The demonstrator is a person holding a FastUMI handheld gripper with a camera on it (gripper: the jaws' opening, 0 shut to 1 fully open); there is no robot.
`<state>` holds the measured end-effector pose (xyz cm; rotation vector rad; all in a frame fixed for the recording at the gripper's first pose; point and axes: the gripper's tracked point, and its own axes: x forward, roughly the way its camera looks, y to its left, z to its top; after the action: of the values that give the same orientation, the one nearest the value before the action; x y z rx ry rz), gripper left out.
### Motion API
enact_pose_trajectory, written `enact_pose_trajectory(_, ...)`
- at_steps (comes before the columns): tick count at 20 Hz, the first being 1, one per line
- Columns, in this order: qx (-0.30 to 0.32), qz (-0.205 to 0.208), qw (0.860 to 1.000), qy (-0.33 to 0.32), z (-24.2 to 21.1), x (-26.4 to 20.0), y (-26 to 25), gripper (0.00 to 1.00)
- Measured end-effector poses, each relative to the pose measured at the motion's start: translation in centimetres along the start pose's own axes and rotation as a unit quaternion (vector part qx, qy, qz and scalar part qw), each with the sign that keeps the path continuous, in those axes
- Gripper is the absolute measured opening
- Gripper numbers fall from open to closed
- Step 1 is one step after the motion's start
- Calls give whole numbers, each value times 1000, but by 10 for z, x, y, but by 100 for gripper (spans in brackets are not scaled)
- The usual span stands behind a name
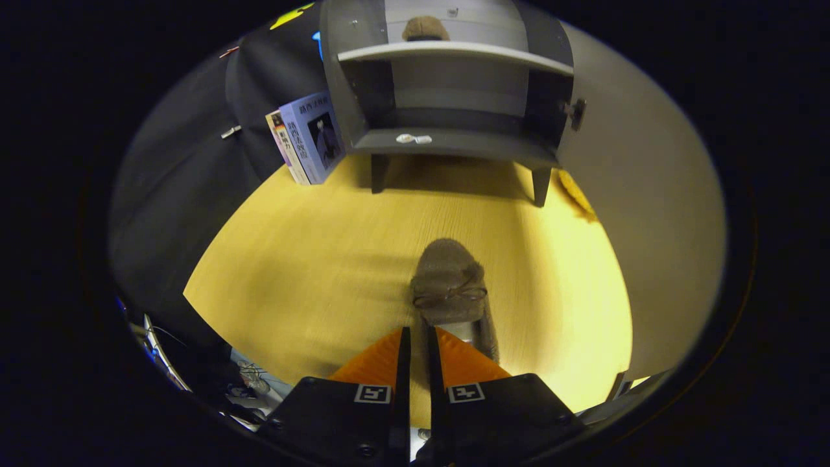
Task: Open the shoe cabinet door, grab the shoes and put them into the shoe cabinet, then close the shoe cabinet door.
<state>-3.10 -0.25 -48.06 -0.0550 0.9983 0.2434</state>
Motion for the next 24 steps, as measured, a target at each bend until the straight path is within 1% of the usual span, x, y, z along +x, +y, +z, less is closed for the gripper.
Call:
enact_pose_trajectory(4, -5, -5, 1000, 21, -14, 27, -2, 17)
enact_pose_trajectory(10, -19, -10, 999, 34, -22, 59, -2, 17)
enact_pose_trajectory(17, -11, -3, 1000, -26, -5, 86, -6, 17)
enact_pose_trajectory(24, -51, -19, 993, -106, 11, 101, -7, 17)
